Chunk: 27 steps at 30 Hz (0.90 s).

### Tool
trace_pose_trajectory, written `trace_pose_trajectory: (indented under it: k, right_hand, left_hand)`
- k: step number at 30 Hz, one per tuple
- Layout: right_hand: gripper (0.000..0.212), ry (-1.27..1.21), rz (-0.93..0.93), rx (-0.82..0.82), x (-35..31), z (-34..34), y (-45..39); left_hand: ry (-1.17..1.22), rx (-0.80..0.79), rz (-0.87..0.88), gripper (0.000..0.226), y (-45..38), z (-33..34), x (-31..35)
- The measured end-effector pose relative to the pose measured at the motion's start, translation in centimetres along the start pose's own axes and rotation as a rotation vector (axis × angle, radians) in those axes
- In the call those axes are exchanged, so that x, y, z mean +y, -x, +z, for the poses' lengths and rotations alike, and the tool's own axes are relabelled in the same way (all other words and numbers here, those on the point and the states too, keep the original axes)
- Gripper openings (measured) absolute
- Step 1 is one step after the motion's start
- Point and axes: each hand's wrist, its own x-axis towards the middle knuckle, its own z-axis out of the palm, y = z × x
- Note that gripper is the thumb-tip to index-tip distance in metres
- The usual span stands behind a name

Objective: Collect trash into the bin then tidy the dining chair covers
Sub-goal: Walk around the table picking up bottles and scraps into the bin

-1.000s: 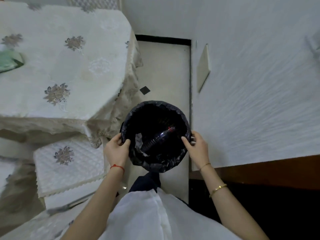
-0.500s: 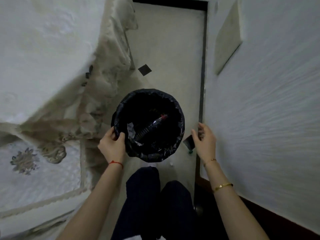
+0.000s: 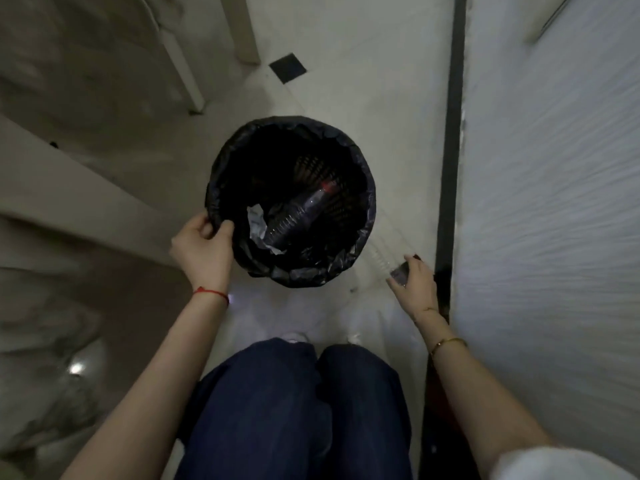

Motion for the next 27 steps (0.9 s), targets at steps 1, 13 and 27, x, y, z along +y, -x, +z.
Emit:
trace_pose_trajectory:
  k: [1,13,27]
  right_hand:
    - [0.067,0.011,0.012,-0.008,1.0,1.2,-0.6]
    - [0.068,0.086,0.098,-0.034,5.8,7.5,-5.1]
    - [0.071,-0.225,-0.283,0.401,-1.7,-4.4,-2.7]
  left_hand:
    - [0.026,0.001,0.010,0.028,-0.3,0.5,-1.1]
    - [0.078,-0.011,-0.025,0.030,-0.5,1.8,-6.3]
    - [0.025,0.010,-0.040,0.029,-0.2,2.5,-5.3]
